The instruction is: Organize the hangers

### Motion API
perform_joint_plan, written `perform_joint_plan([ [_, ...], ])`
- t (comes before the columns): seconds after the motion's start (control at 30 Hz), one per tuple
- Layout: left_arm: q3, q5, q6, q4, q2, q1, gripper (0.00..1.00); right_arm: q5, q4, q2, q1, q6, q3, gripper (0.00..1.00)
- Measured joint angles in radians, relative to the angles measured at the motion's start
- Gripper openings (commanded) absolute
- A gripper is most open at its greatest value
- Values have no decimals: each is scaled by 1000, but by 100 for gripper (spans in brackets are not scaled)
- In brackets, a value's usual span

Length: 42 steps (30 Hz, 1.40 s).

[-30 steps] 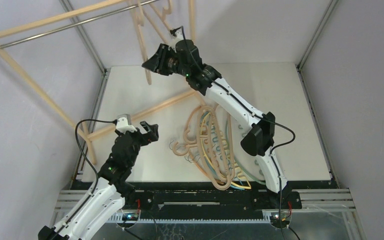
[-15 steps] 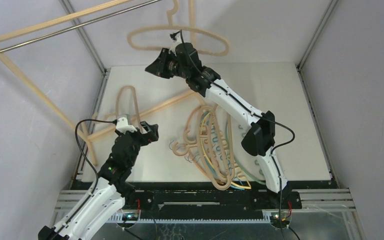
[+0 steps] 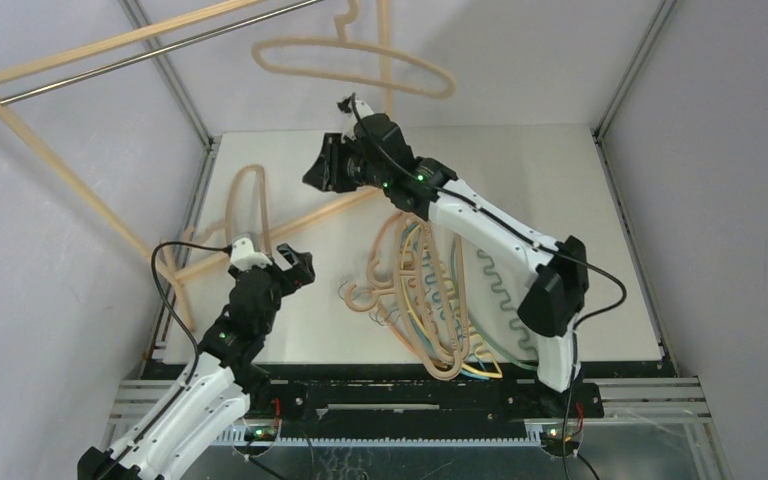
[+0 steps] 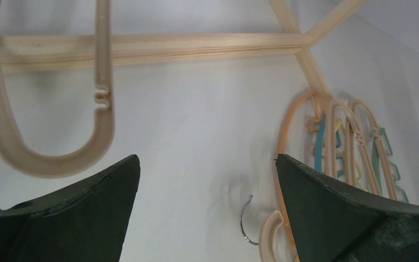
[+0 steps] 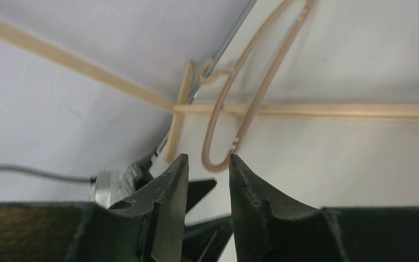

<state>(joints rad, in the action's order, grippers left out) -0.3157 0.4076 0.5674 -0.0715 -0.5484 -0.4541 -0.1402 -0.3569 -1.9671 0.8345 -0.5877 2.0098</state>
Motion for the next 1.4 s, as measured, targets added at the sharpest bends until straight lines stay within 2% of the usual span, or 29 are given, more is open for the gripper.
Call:
perform_joint_plan([
  [0.13,-1,51,81,-43,-3,2,99,4,-8,135,34,76,-148,42],
  [0.23,-2,85,144,-64,8,5,91,2,1,236,46,110,-271,42],
  [0.3,-3,118,186,-74,34,6,87,3,6,295,39,126,-351,42],
  [0.43,-22,219,245,-95,113,21,87,-8,25,365,8,142,-473,42],
  [0.53,-51,267,257,-100,135,72,85,-21,26,380,-5,150,-525,42],
  [0.6,-72,265,271,-109,109,152,83,-30,25,381,-13,156,-549,42],
  [0.73,-76,181,293,-113,8,370,81,-63,25,381,-22,161,-572,42],
  [0.87,-57,101,298,-109,-63,494,82,-89,40,381,-27,163,-585,42],
  [1.07,-26,-14,294,-59,-129,622,83,-116,56,381,-42,161,-622,42],
  [1.23,7,-127,290,53,-259,700,82,-131,69,381,-64,159,-644,42],
  [1.4,22,-216,291,150,-398,721,82,-134,70,381,-78,159,-657,42],
])
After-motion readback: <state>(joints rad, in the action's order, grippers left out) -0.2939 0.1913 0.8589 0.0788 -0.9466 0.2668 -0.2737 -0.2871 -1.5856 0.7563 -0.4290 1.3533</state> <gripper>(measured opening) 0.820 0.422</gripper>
